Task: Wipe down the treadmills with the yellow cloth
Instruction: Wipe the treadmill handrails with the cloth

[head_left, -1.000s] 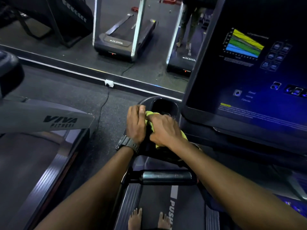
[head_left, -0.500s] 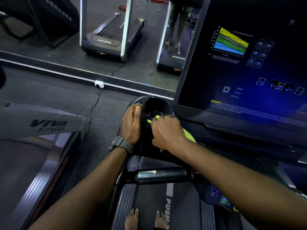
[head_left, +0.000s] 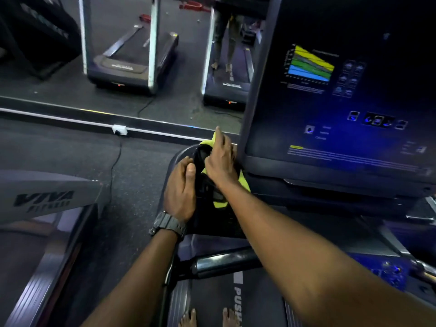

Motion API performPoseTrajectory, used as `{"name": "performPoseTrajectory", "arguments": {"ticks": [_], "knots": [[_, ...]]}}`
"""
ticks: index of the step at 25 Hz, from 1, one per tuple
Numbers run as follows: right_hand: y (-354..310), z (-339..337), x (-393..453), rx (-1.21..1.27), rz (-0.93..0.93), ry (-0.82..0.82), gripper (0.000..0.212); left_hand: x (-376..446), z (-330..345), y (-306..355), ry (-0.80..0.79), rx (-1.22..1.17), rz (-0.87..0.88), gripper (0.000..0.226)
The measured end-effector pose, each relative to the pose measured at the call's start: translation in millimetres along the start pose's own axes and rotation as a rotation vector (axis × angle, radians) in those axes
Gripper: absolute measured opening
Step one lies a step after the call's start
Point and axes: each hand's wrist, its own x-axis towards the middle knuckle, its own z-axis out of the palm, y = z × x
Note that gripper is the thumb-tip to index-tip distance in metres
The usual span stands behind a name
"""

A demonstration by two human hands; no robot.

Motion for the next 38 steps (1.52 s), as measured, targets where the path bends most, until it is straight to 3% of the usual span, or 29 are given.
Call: {"name": "performPoseTrajectory", "arguments": {"ticks": [4, 6, 9, 11, 13, 16, 18, 21, 23, 26, 28, 31, 34, 38], "knots": [[-5, 6, -15, -0.072, -0.318, -0.224, 0.065, 1, -3, -2, 0.107, -0.028, 0.013, 0.063], [19, -10, -27, -0.086, -0.392, -0.256, 0.061, 1, -4, -3, 0.142, -0.055, -0.037, 0.067], [25, -14, -29, -0.275, -0.346, -0.197, 0.052, 3, -5, -3, 0.078, -0.026, -0.054, 0.072], [-2, 0, -21, -0.219, -0.238, -0.129, 0.049, 3, -5, -4, 0.028, 0.002, -0.028, 0.071], [-13, 4, -34, -0.166, -0.306, -0.154, 0.054, 3, -7, -3, 0.003, -0.004, -0.019, 0.066], [35, -31, -63, -0.226, -0.508, -0.298, 0.067, 2, -7, 1, -0.044, 0.004, -0.040, 0.068], [47, -41, -59, -0.257, -0.453, -0.293, 0.070, 1, -4, 1, -0.080, 0.031, -0.060, 0.075], [9, -11, -59, -0.175, -0.339, -0.221, 0.048, 1, -4, -2, -0.060, 0.020, -0.056, 0.077], [7, -15, -68, -0.282, -0.492, -0.185, 0.035, 0, -4, 0, -0.018, -0.008, -0.031, 0.076], [34, -54, -61, -0.476, -0.571, -0.300, 0.045, -1, -4, 5, 0.009, -0.027, -0.017, 0.072], [23, -55, -57, -0.550, -0.505, -0.244, 0.045, 0, -3, 3, -0.016, 0.014, -0.014, 0.075], [2, -32, -77, -0.598, -0.603, -0.213, 0.031, -4, -3, 2, -0.063, 0.133, -0.007, 0.072], [26, -71, -77, -0.565, -0.582, -0.322, 0.032, -7, -1, 20, -0.124, 0.243, 0.015, 0.063], [29, -110, -80, -0.536, -0.588, -0.421, 0.029, -22, 28, 47, -0.087, 0.227, -0.098, 0.077]]}}
